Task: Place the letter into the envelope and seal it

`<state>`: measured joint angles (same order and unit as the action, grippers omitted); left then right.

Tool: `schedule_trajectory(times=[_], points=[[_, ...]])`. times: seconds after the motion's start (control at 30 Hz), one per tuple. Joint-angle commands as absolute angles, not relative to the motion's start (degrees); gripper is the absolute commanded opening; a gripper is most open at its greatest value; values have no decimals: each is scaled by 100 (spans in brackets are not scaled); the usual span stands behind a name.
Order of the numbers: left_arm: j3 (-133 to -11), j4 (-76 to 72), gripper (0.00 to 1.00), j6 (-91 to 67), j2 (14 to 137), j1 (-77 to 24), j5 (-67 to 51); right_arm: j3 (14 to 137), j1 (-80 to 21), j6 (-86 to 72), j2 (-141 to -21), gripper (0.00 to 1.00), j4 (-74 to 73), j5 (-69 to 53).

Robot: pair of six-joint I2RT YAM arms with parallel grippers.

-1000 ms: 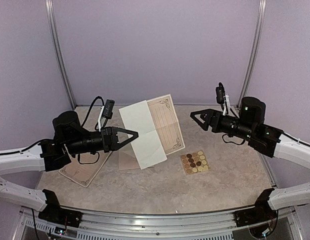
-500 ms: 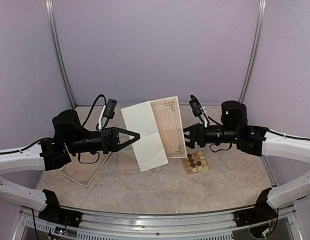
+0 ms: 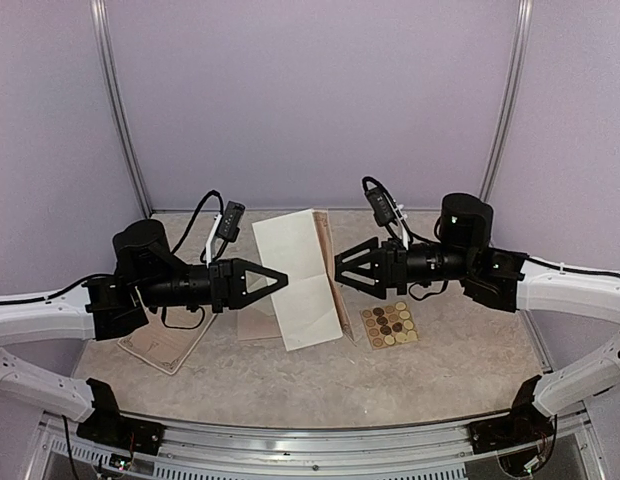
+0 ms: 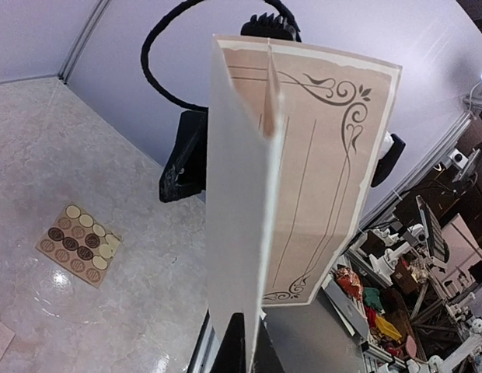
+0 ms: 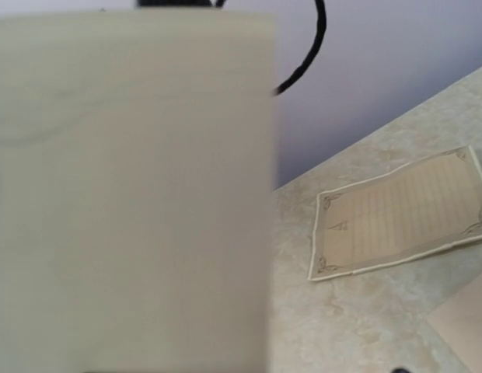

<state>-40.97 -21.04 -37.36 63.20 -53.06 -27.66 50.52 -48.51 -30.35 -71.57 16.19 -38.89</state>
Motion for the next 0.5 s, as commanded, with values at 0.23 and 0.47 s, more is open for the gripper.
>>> schedule_trajectory(times=[0.23,0.47], points=[[-4377,-2249,0,-3534,6460,-5457,-2949,5328,-5188,-3293,-7714,76,2282,-4245],[-4377,-2259,0,-3533,6486,-5466,-2959,5353,-5217,-3407,-7854,53,2494,-4338]])
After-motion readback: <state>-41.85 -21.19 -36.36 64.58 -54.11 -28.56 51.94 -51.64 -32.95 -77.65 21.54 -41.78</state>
